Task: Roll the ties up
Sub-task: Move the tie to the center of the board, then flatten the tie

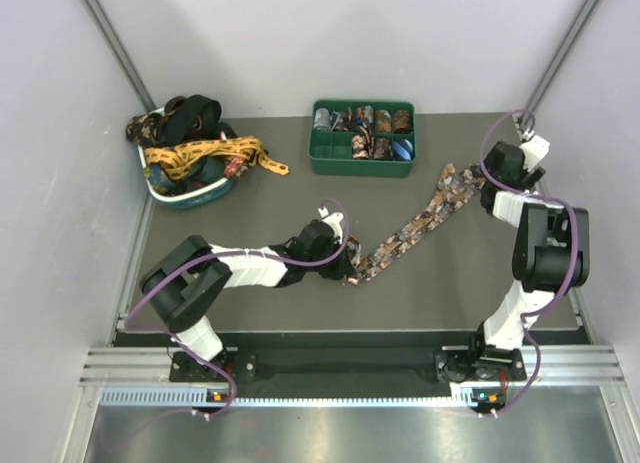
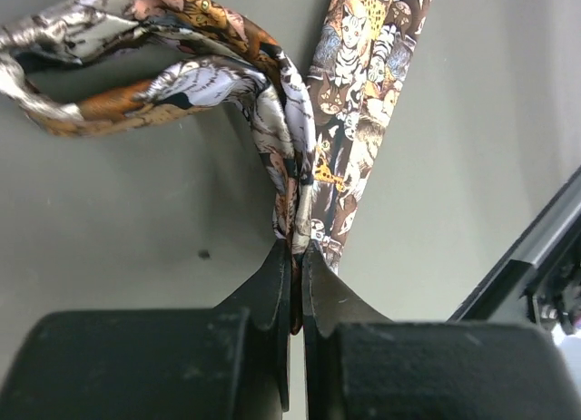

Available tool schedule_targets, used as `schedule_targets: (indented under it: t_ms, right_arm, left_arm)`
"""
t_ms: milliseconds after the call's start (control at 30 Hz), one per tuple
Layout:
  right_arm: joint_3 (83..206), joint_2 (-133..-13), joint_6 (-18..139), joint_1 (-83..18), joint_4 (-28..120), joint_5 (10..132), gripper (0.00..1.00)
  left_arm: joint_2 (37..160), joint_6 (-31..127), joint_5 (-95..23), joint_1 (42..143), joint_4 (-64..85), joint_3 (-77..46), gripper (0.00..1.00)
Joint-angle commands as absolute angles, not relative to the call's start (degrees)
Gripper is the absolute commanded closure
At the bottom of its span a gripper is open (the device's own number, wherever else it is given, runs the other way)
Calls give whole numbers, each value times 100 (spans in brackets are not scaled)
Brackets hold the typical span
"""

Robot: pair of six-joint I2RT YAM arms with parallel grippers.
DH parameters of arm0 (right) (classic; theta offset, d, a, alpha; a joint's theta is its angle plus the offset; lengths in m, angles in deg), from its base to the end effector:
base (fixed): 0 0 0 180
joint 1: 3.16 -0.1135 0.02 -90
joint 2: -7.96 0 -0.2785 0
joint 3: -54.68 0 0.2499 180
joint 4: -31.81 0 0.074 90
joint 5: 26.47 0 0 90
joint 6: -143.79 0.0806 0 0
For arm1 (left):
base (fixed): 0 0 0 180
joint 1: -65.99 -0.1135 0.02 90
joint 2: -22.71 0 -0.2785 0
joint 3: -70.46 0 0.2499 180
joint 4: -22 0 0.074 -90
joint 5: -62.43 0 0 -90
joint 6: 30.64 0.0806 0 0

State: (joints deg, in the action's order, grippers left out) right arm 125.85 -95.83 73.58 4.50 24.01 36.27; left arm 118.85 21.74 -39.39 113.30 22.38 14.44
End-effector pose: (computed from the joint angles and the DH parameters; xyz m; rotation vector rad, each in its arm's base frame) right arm 0.4203 -0.0938 0.1881 0.7544 1.8181 -0.3376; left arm 0.2309 -0.2747 0.1316 0.3259 2.4347 -0.9644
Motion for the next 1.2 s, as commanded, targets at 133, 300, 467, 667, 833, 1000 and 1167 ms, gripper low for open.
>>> schedule_targets:
  t_ms: [133, 300, 467, 667, 833, 1000, 1167]
  right_arm:
    - [12711, -8548, 8505, 589, 3005, 3935, 11]
    - [13113, -8713, 8930, 686, 3628, 5534, 24]
    - [13440, -8995, 9211, 590, 4419, 6309, 32]
    - [13308, -8933, 9211, 212, 4796, 5950, 22]
    - [13326, -9206, 9755, 203, 5027, 5835, 25]
    - [13624, -9566, 9931, 115, 5597, 5502, 28]
    - [13712, -9812, 10187, -8, 5731, 5412, 35]
  left_arm:
    - [11456, 2061, -3311, 11503, 2189, 1868, 94]
    - [10964, 1806, -2907, 11530, 2331, 2369, 48]
    - [9972, 1805, -2284, 11530, 1745, 2607, 18]
    - [9153, 1849, -1510, 11521, 1215, 2643, 11]
    - [9678, 1964, -1404, 11495, 672, 1976, 9]
    - [10435, 1999, -1473, 11285, 547, 1184, 9]
    - [11209, 1867, -2133, 10766, 966, 684, 10]
